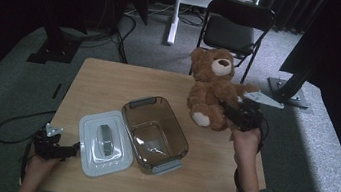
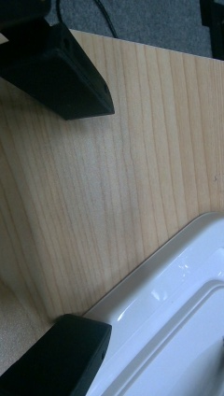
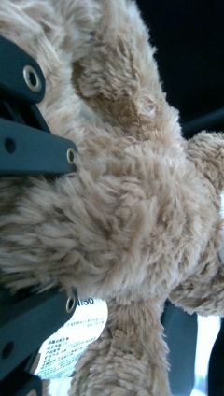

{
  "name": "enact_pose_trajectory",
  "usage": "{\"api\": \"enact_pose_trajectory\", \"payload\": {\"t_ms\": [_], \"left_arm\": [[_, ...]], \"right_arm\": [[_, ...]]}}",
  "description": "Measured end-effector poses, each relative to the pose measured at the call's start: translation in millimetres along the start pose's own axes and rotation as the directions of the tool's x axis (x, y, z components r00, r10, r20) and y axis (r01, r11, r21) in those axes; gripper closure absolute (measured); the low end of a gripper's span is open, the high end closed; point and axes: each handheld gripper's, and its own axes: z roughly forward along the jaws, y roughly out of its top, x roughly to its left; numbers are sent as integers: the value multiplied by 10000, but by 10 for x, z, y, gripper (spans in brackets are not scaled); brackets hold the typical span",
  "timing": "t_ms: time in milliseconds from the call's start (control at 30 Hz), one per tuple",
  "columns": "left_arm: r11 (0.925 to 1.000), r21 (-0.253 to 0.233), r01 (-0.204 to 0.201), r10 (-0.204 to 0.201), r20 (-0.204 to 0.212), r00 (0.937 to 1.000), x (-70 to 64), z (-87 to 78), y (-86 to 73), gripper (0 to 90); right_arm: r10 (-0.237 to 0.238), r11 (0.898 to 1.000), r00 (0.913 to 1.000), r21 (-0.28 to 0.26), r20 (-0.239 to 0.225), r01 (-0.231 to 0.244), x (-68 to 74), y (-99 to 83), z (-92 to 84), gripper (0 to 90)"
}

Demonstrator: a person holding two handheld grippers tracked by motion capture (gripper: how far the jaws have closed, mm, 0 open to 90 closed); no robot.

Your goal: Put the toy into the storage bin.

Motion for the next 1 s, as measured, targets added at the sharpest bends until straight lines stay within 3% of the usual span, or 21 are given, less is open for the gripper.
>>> {"api": "enact_pose_trajectory", "payload": {"t_ms": [67,233,367,433,567,700,833,867,1000], "left_arm": [[10000,-8,8,-8,-1,10000,-1,1,0,7],[10000,-3,1,-1,-5,10000,0,1,0,7],[10000,-3,1,-1,-1,10000,0,0,0,7],[10000,-5,4,-4,-1,10000,0,0,0,7],[10000,0,-7,7,5,10000,1,0,0,7],[10000,0,-47,47,7,10000,4,0,1,7],[10000,-4,-25,25,17,10000,2,1,1,7],[10000,-11,-29,29,15,10000,3,2,1,7],[10000,-22,1,-1,15,10000,0,2,0,7]], "right_arm": [[-312,9992,9982,-263,-504,299,212,27,-80,669],[-928,9953,9865,-414,-1351,880,560,35,-124,667],[-1367,9906,9748,-320,-1765,1331,817,14,-51,667],[-1415,9899,9725,-310,-1851,1382,867,-2,-23,668],[-1529,9874,9590,31,-2388,1582,1096,-175,134,667],[-1892,9765,9563,600,-2230,2072,1214,-363,292,666],[-2089,9608,9526,1354,-2213,2421,1245,-559,454,664],[-2164,9554,9499,1513,-2255,2536,1246,-593,477,664],[-2139,9494,9407,1705,-2632,2636,1209,-712,522,663]]}}
